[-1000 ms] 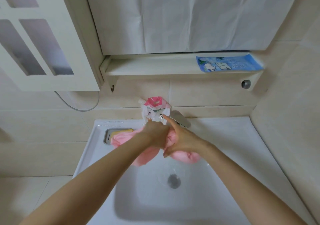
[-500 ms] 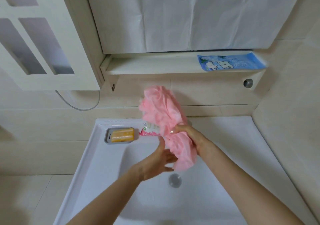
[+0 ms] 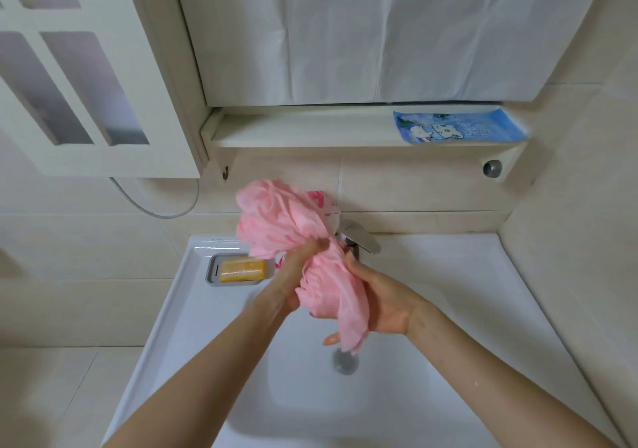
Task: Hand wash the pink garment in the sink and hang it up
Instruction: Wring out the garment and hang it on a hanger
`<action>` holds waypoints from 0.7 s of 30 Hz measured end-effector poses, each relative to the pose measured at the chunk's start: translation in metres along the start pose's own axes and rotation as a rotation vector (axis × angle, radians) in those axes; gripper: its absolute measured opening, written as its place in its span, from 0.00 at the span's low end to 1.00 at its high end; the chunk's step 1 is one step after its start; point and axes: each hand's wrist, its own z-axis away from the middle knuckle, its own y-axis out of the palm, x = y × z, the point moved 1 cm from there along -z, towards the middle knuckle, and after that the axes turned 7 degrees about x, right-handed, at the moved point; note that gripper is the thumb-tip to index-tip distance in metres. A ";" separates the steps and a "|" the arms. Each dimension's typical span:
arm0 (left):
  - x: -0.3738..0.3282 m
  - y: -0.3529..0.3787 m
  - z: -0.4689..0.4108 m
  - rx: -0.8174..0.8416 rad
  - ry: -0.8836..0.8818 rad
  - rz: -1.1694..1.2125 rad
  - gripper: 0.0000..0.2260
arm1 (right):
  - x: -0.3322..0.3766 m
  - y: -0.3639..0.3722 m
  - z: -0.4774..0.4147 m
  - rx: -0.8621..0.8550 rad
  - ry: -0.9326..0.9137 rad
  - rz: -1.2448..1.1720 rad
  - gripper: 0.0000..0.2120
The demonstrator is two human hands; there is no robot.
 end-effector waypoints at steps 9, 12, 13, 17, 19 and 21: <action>-0.003 -0.009 -0.009 -0.183 0.113 -0.073 0.05 | -0.032 0.012 -0.016 -0.149 -0.271 -0.729 0.32; -0.002 -0.002 -0.007 -0.198 0.115 -0.208 0.06 | -0.002 0.009 -0.016 -0.099 -0.381 -0.379 0.33; -0.003 0.001 -0.006 -0.187 0.132 -0.252 0.08 | 0.001 0.009 -0.018 -0.102 -0.370 -0.215 0.35; -0.010 0.007 0.001 -0.086 0.195 -0.521 0.07 | -0.002 0.019 -0.025 -0.192 -0.272 0.188 0.51; -0.015 0.011 0.005 -0.005 0.200 -0.636 0.11 | 0.001 0.019 -0.024 -0.192 -0.233 0.189 0.45; -0.020 0.015 0.010 0.067 0.157 -0.663 0.16 | 0.005 0.024 -0.017 -0.153 -0.166 0.219 0.28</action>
